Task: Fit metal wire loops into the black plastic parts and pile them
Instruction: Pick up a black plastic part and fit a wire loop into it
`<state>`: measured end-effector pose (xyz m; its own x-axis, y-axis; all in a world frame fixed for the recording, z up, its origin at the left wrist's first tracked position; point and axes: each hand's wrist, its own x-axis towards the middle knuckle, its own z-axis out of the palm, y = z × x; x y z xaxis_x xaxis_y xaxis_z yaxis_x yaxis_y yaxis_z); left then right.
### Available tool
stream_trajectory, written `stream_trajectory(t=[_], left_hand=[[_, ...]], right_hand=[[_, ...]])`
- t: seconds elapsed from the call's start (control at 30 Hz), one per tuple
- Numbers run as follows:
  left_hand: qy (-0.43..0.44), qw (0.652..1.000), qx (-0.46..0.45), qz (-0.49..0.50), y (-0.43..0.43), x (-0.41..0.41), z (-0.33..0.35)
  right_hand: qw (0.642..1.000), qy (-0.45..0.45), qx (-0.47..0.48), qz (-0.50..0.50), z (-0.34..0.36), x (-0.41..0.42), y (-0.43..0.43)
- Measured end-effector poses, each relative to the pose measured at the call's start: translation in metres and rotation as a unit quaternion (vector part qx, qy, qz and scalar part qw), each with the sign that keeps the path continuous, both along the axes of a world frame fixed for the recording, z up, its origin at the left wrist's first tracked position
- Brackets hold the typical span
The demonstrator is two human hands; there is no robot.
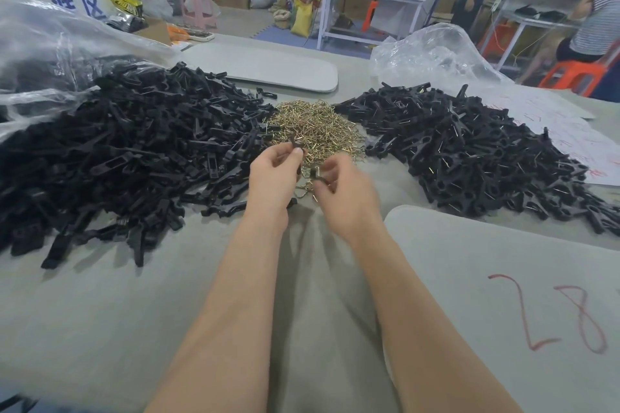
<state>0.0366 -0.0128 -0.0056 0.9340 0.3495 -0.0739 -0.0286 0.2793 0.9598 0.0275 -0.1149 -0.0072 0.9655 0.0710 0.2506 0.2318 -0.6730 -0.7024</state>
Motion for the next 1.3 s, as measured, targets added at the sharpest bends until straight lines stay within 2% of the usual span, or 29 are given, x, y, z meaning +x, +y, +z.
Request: stream_trajectory(t=[0.07, 0.13, 0.2, 0.3, 0.47, 0.7, 0.93, 1.07, 1.17, 1.3], left_hand=[[-0.007, 0.999, -0.017, -0.028, -0.002, 0.001, -0.002], [-0.011, 0.997, -0.014, -0.070, -0.005, 0.000, -0.002], [-0.013, 0.995, 0.016, -0.100, -0.008, 0.000, -0.003], [-0.020, 0.992, 0.074, -0.098, -0.009, -0.001, -0.004], [-0.031, 0.990, 0.096, -0.094, -0.009, -0.001, -0.004], [-0.033, 0.990, 0.072, -0.121, -0.011, -0.001, -0.005], [-0.046, 0.985, 0.108, -0.124, -0.009, -0.002, -0.004], [-0.051, 0.985, 0.094, -0.133, -0.008, -0.007, -0.001], [-0.050, 0.988, 0.061, -0.130, -0.007, -0.010, 0.003], [-0.054, 0.989, 0.026, -0.136, -0.007, -0.011, 0.005]], right_hand=[[0.981, -0.007, 0.195, -0.019, 0.007, 0.002, -0.005], [0.955, -0.009, 0.294, -0.027, 0.010, 0.003, -0.006], [0.956, -0.024, 0.292, -0.025, 0.009, 0.003, -0.006], [0.971, -0.035, 0.235, -0.031, 0.004, 0.005, -0.006], [0.986, -0.042, 0.163, 0.004, 0.003, 0.010, -0.010], [0.965, -0.046, 0.256, -0.026, 0.004, 0.010, -0.019], [0.969, -0.049, 0.241, -0.016, 0.004, 0.010, -0.020], [0.971, -0.041, 0.234, -0.020, 0.006, 0.008, -0.019], [0.959, -0.001, 0.283, -0.016, 0.010, 0.008, -0.020], [0.923, 0.063, 0.379, 0.019, 0.015, 0.007, -0.023]])
